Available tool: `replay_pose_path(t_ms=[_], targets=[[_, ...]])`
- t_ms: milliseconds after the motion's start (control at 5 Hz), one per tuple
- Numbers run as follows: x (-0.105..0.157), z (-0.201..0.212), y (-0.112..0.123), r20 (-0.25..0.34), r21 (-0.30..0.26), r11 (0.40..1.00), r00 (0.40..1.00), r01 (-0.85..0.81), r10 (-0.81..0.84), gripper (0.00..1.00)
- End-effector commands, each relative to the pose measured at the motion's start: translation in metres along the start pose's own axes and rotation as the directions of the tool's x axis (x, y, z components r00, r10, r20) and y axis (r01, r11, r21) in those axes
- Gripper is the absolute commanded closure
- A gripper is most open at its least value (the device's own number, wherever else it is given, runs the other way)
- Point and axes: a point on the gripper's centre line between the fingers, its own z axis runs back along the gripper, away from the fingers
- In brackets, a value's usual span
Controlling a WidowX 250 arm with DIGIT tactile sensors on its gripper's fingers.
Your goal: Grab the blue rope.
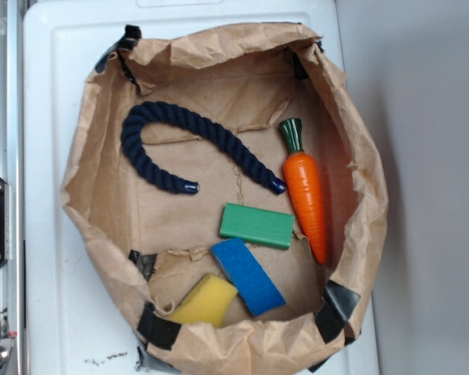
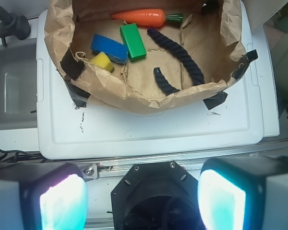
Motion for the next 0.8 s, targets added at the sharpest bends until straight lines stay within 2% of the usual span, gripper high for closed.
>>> replay_pose_path(t_ms=[0, 200, 400, 600], targets=[[0.0, 0.0, 0.0, 0.0, 0.0, 1.0, 1.0, 0.0, 0.0, 0.0], [-0.003, 0.002, 0.001, 0.02, -0.008, 1.0, 1.0, 0.011, -0.01, 0.0], [-0.001, 0.001, 0.003, 0.045, 0.016, 1.0, 0.999, 0.01, -0.01, 0.0], [0.019, -0.01, 0.002, 0.035, 0.046, 0.999, 0.999, 0.008, -0.01, 0.0]])
